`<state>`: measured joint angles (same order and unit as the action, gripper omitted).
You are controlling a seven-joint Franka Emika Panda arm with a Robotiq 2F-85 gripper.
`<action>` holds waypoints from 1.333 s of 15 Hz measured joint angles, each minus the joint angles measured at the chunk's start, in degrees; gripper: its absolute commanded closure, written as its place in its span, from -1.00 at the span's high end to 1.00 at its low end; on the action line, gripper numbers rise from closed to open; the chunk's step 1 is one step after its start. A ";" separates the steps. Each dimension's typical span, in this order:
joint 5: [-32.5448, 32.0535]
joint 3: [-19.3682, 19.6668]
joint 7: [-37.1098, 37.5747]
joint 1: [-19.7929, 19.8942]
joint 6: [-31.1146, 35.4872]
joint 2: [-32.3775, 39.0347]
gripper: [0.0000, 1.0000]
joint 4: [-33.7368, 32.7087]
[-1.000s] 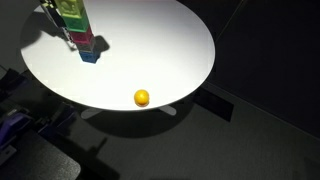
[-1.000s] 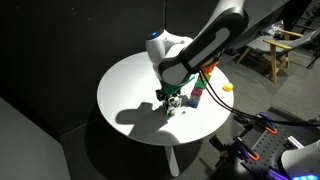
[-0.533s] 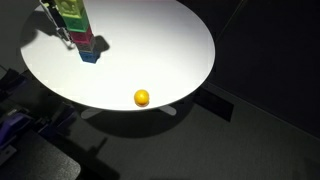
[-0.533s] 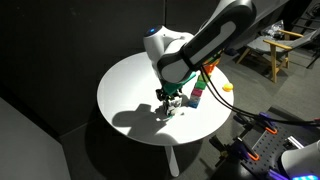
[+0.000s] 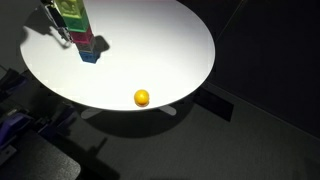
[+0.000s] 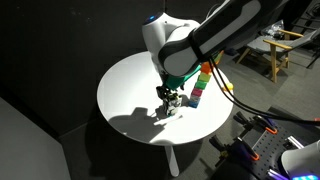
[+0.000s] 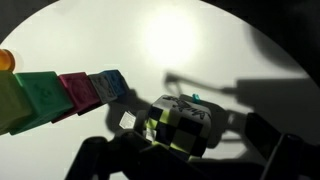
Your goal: Pick up the block with the number one on it and put it on the block with the number four on it
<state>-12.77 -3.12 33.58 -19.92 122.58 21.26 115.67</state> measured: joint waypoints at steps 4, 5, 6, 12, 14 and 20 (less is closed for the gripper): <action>2.09 -1.61 -4.40 1.08 0.10 -4.73 1.00 3.60; 3.02 -1.94 -5.25 1.45 0.55 -5.96 1.00 4.66; 4.39 -2.33 -6.15 1.96 1.55 -7.34 1.00 5.95; 12.62 -3.24 -7.04 4.08 9.22 -14.93 1.00 14.11; 13.36 -3.28 -6.50 4.42 10.36 -17.47 1.00 16.48; 12.83 -4.17 -2.59 5.57 10.60 -24.46 1.00 21.25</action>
<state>0.06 -7.29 31.00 -14.35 133.19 -3.20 136.91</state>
